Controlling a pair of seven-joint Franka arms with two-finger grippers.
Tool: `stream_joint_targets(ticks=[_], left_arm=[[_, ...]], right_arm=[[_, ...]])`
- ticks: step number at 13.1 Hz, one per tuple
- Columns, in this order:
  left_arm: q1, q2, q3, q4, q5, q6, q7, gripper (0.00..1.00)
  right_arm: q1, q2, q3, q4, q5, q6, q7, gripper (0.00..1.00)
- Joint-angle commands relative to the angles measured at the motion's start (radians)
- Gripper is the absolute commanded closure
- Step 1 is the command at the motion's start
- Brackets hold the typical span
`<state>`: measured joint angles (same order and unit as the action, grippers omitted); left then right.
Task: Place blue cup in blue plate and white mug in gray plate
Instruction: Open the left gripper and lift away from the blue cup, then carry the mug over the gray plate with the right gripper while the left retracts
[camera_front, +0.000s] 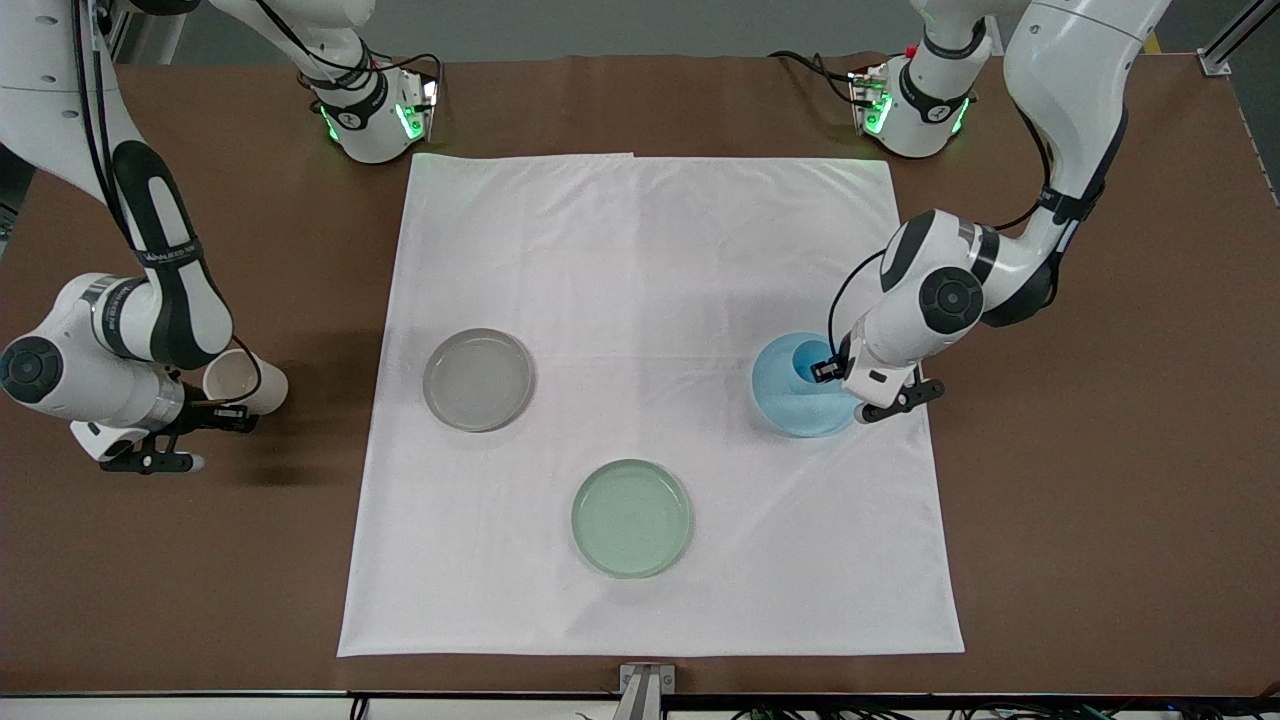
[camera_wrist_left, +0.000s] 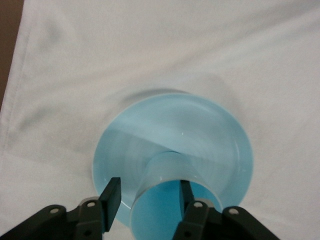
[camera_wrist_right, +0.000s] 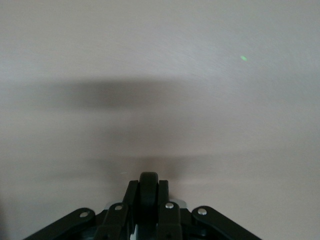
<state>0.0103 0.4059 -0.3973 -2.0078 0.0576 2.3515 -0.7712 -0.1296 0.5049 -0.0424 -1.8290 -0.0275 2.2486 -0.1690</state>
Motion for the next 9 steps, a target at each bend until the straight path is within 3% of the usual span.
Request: stream_joint_targets(ticks=[1, 5, 7, 9], left_arm=[[0.014, -0.056, 0.005, 0.143, 0.045, -0.162, -0.016, 0.0], [0.062, -0.056, 0.006, 0.475, 0.125, -0.53, 0.045, 0.0], [0.091, -0.085, 0.005, 0.543, 0.125, -0.647, 0.137, 0.0], [0.127, -0.157, 0.008, 0.547, 0.123, -0.684, 0.254, 0.0]], right_arm=[[0.118, -0.094, 0.004, 0.025, -0.012, -0.143, 0.022, 0.97], [0.316, -0.097, 0.006, 0.025, -0.005, -0.153, 0.299, 0.97], [0.382, -0.089, 0.006, 0.025, 0.056, -0.142, 0.356, 0.96], [0.427, -0.068, 0.004, 0.025, 0.128, -0.106, 0.359, 0.96]])
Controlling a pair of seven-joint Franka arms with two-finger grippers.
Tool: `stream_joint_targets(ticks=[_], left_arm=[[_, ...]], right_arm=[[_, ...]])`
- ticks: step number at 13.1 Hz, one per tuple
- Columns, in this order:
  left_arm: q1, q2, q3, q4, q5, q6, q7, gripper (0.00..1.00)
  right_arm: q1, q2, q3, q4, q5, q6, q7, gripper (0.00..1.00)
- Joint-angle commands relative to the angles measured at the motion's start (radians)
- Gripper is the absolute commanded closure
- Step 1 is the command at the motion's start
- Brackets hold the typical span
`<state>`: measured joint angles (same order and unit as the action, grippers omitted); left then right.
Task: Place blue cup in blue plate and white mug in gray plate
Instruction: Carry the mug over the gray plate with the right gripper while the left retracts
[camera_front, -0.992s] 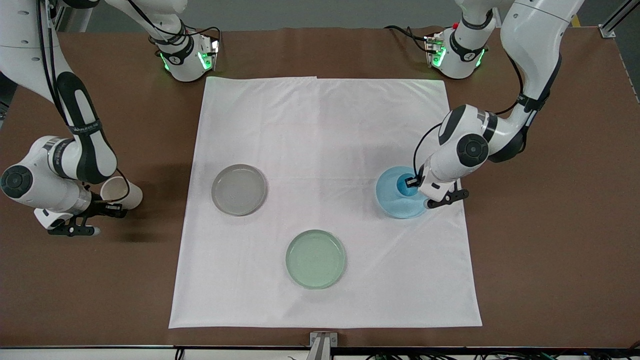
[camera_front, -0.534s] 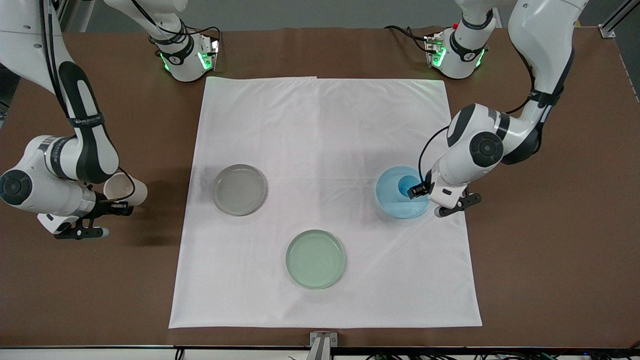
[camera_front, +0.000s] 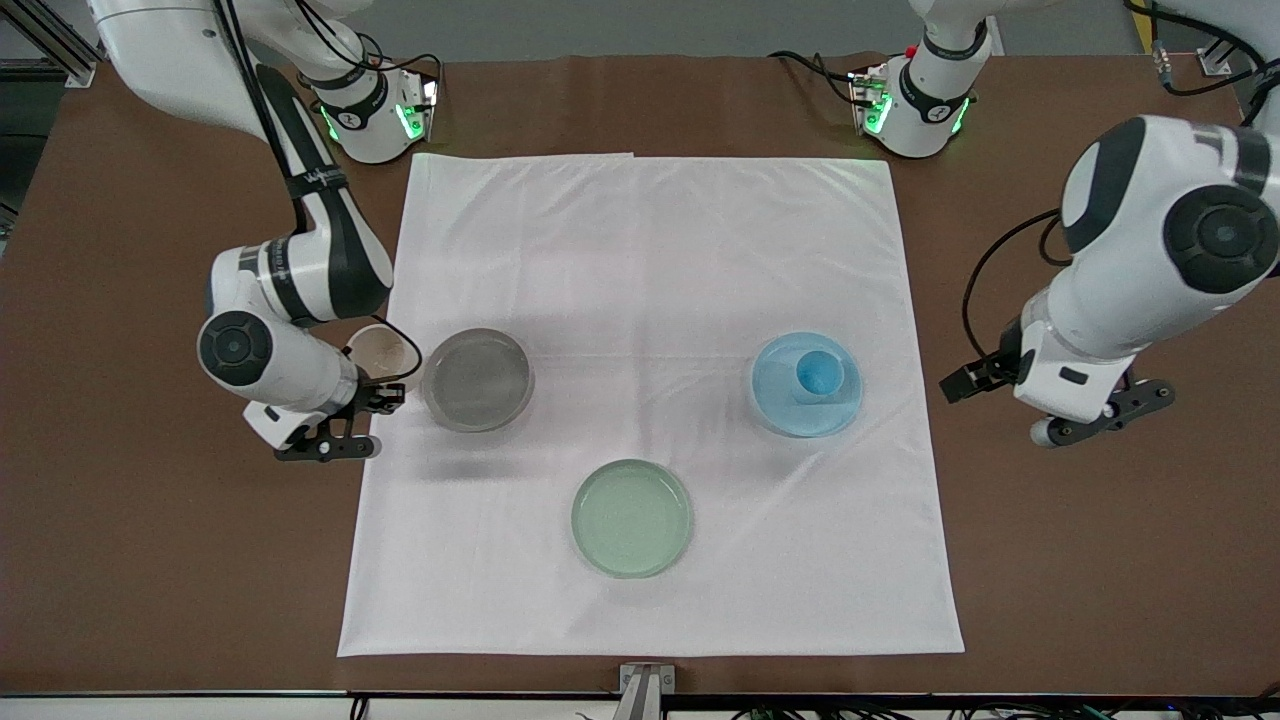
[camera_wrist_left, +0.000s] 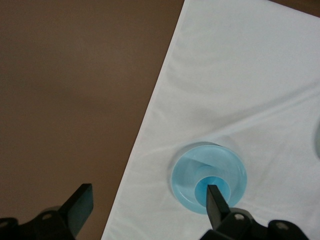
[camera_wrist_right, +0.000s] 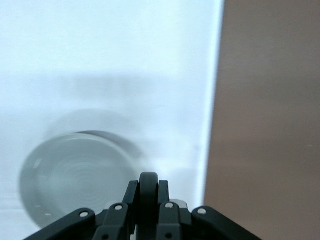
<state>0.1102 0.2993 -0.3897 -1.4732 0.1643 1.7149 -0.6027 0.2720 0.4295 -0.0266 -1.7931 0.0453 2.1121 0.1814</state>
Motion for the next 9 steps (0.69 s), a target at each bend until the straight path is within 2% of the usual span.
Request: stream_joint_targets(ticks=[1, 3, 4, 7, 9], left_arm=[[0.055, -0.078, -0.008, 0.014, 0.014, -0.072, 0.139, 0.0], [0.06, -0.144, 0.005, 0.008, -0.005, -0.096, 0.243, 0.0], [0.036, -0.17, 0.044, -0.004, -0.011, -0.121, 0.295, 0.0], [-0.081, -0.284, 0.274, -0.083, -0.15, -0.173, 0.438, 0.0], [-0.115, -0.344, 0.311, -0.156, -0.157, -0.166, 0.442, 0.0]], right_arm=[[0.044, 0.023, -0.012, -0.011, 0.07, 0.057, 0.016, 0.96], [0.087, 0.049, -0.013, -0.009, 0.07, 0.092, 0.097, 0.96], [0.105, 0.06, -0.013, -0.009, 0.068, 0.107, 0.104, 0.96], [0.116, 0.094, -0.013, -0.008, 0.059, 0.144, 0.104, 0.96], [0.119, 0.097, -0.015, -0.008, 0.058, 0.144, 0.104, 0.96]])
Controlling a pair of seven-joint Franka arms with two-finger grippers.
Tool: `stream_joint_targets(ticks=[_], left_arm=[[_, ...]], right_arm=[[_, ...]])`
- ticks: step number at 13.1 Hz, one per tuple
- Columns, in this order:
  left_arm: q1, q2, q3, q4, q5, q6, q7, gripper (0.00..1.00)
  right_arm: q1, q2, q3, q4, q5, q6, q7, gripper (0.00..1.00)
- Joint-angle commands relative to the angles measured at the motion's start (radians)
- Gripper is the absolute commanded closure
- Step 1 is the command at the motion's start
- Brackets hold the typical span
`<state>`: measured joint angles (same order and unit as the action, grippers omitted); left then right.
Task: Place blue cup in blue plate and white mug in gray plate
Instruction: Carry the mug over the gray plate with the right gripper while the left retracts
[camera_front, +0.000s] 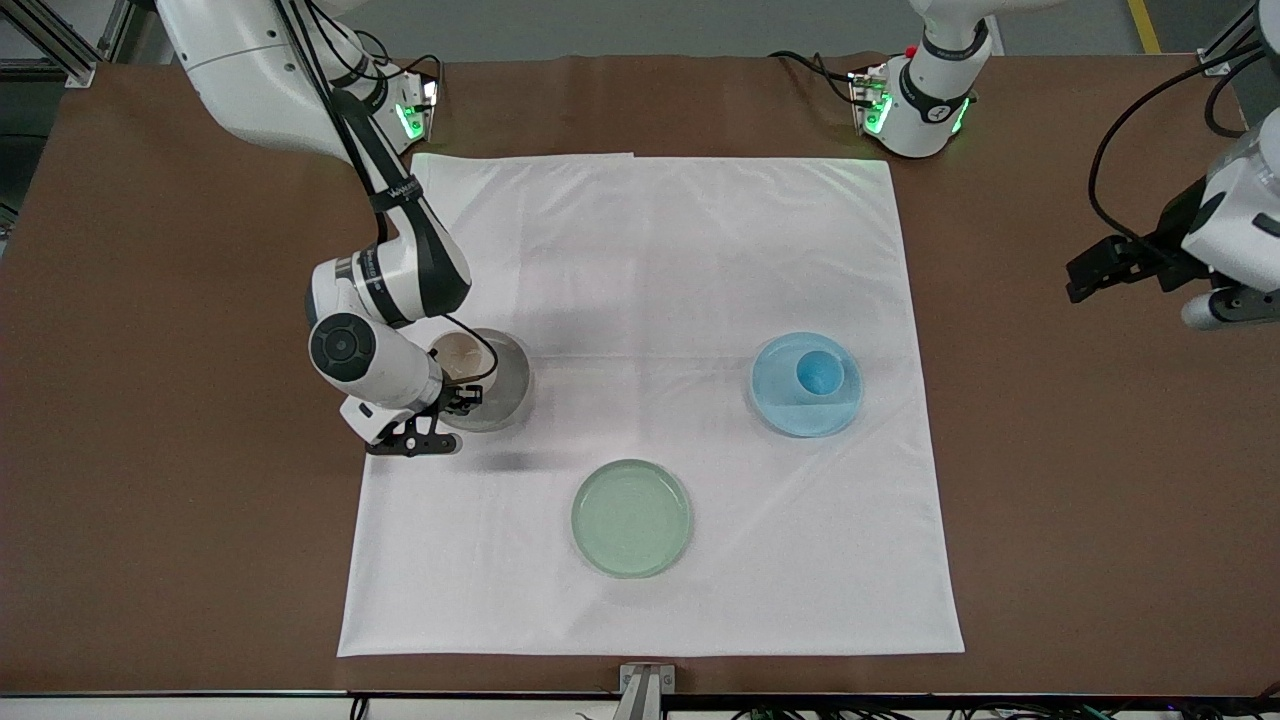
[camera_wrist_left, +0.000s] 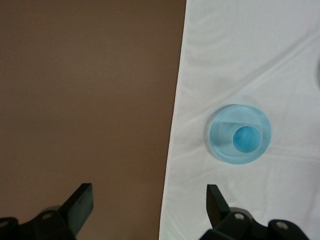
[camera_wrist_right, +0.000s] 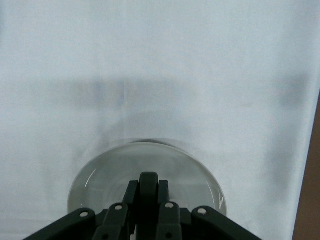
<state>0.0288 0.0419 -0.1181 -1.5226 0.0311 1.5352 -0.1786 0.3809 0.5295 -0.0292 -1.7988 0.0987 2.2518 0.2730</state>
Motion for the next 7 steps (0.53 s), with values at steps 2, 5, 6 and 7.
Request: stream_joint_targets(ticks=[2, 5, 6, 7], left_arm=[[-0.046, -0.134, 0.043, -0.164, -0.023, 0.04, 0.016, 0.0], [-0.038, -0.158, 0.043, -0.183, -0.023, 0.045, 0.016, 0.0], [-0.038, -0.157, 0.041, -0.177, -0.023, 0.043, 0.016, 0.0], [-0.038, -0.152, 0.041, -0.171, -0.023, 0.042, 0.017, 0.0]], right_arm=[[0.01, 0.012, -0.012, 0.001, 0.004, 0.006, 0.012, 0.96], [0.015, 0.029, -0.011, 0.009, 0.004, 0.006, 0.012, 0.95], [0.015, 0.033, -0.011, 0.015, 0.006, 0.006, 0.012, 0.95], [0.015, 0.043, -0.011, 0.021, 0.006, 0.005, 0.012, 0.95]])
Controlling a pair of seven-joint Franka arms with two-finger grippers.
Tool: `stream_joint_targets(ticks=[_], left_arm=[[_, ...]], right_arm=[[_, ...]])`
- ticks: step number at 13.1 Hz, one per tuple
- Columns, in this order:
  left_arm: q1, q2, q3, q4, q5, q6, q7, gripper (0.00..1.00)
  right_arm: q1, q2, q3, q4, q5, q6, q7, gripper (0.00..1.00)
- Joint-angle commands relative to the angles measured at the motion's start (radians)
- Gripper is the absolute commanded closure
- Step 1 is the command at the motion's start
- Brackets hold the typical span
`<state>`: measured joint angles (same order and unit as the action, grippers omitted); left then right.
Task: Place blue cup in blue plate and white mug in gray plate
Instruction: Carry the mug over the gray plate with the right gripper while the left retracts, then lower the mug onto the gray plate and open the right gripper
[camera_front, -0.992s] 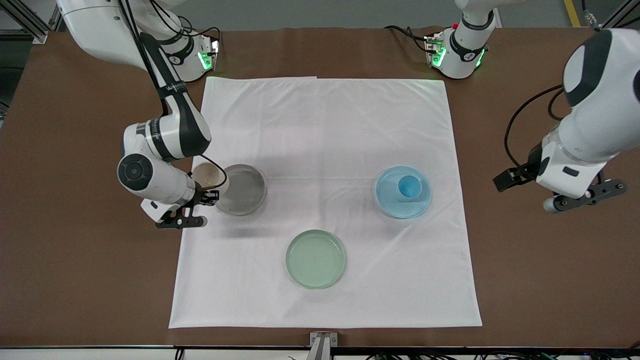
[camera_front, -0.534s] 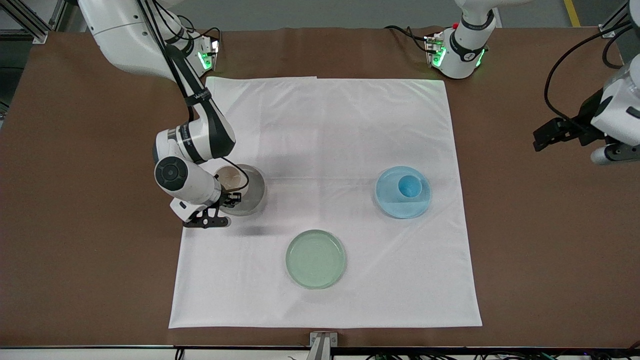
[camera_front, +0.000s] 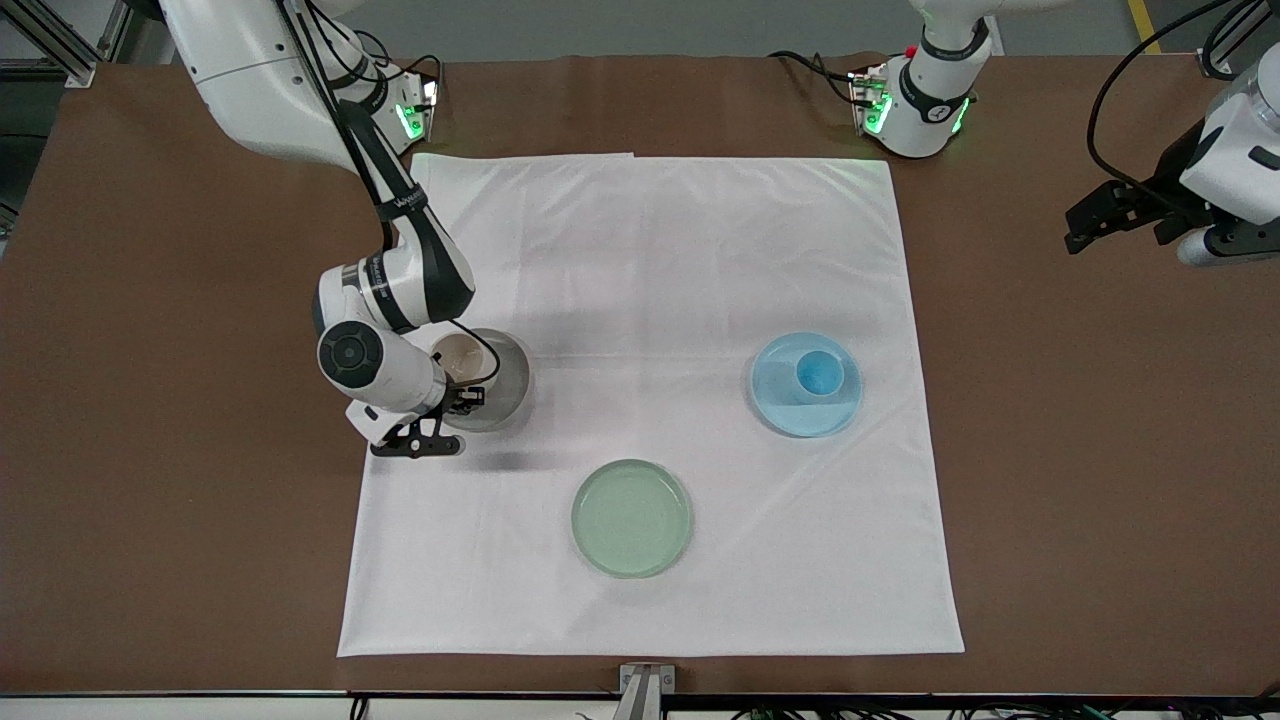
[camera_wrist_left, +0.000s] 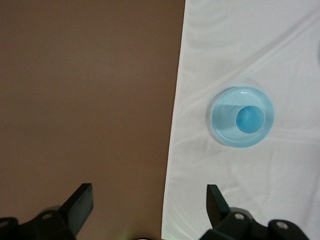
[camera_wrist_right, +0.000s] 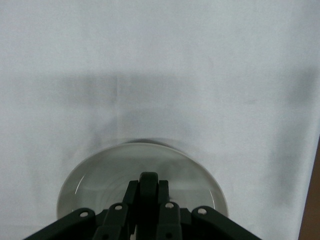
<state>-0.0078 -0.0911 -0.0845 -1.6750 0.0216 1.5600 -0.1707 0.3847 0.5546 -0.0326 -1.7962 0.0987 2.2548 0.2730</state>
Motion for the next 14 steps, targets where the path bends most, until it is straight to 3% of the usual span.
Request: stream_joint_targets(ticks=[1, 4, 5, 6, 7, 8, 14], left_arm=[[-0.001, -0.015, 0.008, -0.014, -0.012, 0.017, 0.01, 0.0], [-0.006, -0.007, 0.005, -0.008, -0.011, 0.02, 0.01, 0.0], [-0.006, 0.004, 0.005, 0.004, -0.011, 0.02, 0.01, 0.0], [-0.006, 0.007, 0.003, 0.008, -0.011, 0.02, 0.01, 0.0], [-0.006, 0.011, 0.003, 0.012, -0.011, 0.021, 0.01, 0.0], [-0.006, 0.019, 0.003, 0.015, -0.012, 0.022, 0.01, 0.0], [-0.008, 0.034, 0.003, 0.04, -0.014, 0.022, 0.008, 0.0]], right_arm=[[0.011, 0.022, -0.007, 0.02, 0.006, 0.003, 0.014, 0.94], [0.019, 0.036, -0.007, 0.034, 0.013, 0.002, 0.014, 0.93], [0.023, 0.036, -0.007, 0.032, 0.012, 0.0, 0.014, 0.89], [0.022, 0.036, -0.009, 0.032, 0.012, -0.004, 0.012, 0.68], [0.022, 0.031, -0.01, 0.032, 0.01, -0.012, 0.012, 0.29], [0.019, 0.019, -0.012, 0.029, 0.007, -0.018, 0.011, 0.0], [-0.061, -0.253, -0.058, 0.023, -0.011, -0.424, -0.003, 0.0]])
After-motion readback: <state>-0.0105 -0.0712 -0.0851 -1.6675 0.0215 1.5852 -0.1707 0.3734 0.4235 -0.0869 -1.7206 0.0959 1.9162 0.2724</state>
